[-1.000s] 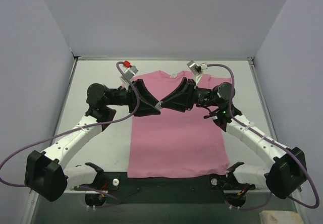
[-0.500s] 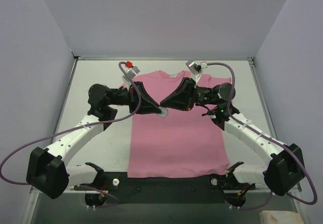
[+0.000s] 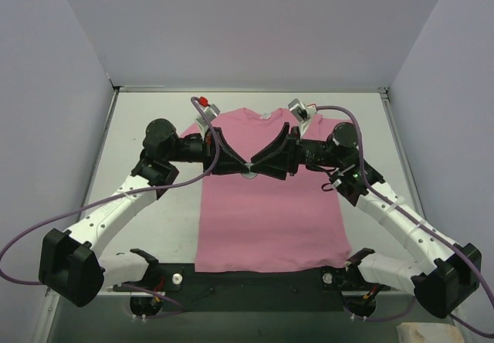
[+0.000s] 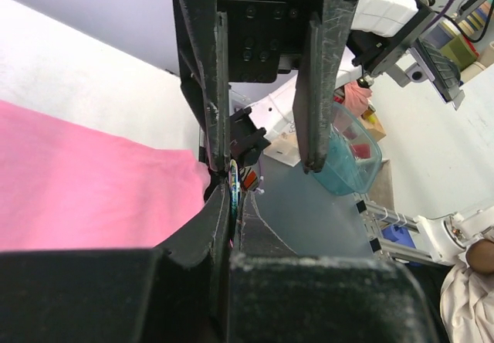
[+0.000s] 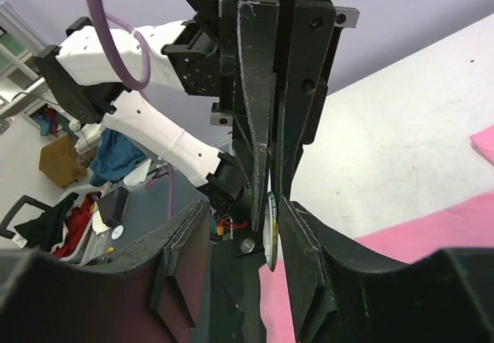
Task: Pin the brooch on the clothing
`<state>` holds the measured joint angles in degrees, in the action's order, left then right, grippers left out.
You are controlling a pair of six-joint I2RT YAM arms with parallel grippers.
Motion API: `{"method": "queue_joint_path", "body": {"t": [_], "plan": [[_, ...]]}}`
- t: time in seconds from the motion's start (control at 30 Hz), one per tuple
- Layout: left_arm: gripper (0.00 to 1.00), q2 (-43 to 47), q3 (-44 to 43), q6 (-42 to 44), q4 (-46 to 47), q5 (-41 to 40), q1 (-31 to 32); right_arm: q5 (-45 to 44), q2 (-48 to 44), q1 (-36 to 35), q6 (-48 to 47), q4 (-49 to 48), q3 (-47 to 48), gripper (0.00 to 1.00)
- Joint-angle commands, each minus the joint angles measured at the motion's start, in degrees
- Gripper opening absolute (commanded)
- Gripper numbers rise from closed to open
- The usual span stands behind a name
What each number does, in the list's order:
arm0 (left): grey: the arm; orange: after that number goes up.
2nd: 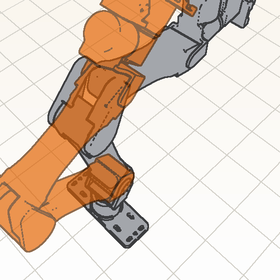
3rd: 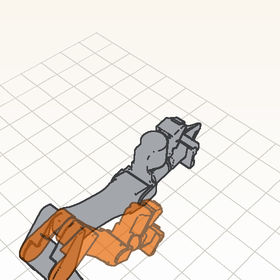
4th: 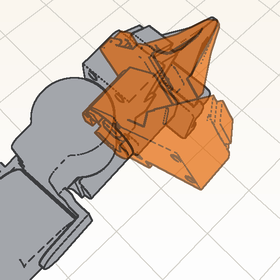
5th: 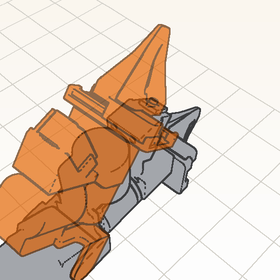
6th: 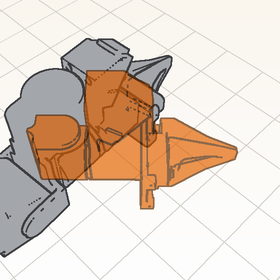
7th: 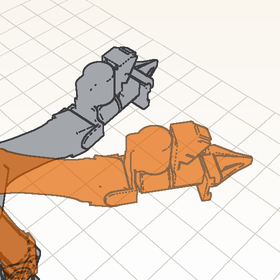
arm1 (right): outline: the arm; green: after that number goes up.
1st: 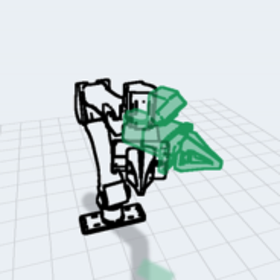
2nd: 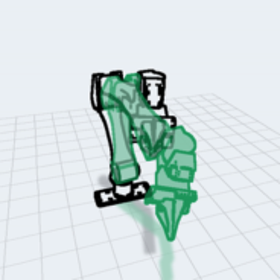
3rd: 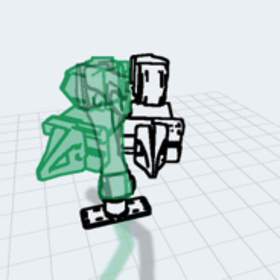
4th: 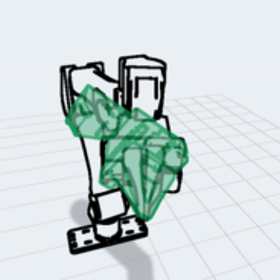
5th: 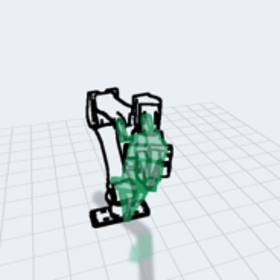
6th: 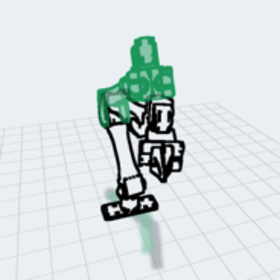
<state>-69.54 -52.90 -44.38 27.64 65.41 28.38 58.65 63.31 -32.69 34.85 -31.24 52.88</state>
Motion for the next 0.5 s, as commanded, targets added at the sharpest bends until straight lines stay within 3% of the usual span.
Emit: {"method": "queue_joint_path", "body": {"t": [0.0, 0.23, 0.43, 0.47], "plan": [[0.00, 1.8, -2.8, 3.5, -2.8, -0.8, -0.2, -0.9, -0.3, -0.2, -6.3, 3.8, 2.3, 0.40], [0.00, 2.6, -2.2, 2.6, -1.5, -0.7, -0.2, -2.8, 0.9, -0.1, -7.3, 4.9, 1.7, 0.37], [0.00, 2.4, -2.1, 2.2, -1.0, -0.5, -0.2, -3.5, 2.0, 0.0, -6.9, 4.8, 1.7, 0.00], [0.00, 2.4, -2.1, 2.1, -0.8, -0.5, -0.1, -3.5, 2.0, 0.0, -6.7, 4.7, 1.7, 0.00]]}}
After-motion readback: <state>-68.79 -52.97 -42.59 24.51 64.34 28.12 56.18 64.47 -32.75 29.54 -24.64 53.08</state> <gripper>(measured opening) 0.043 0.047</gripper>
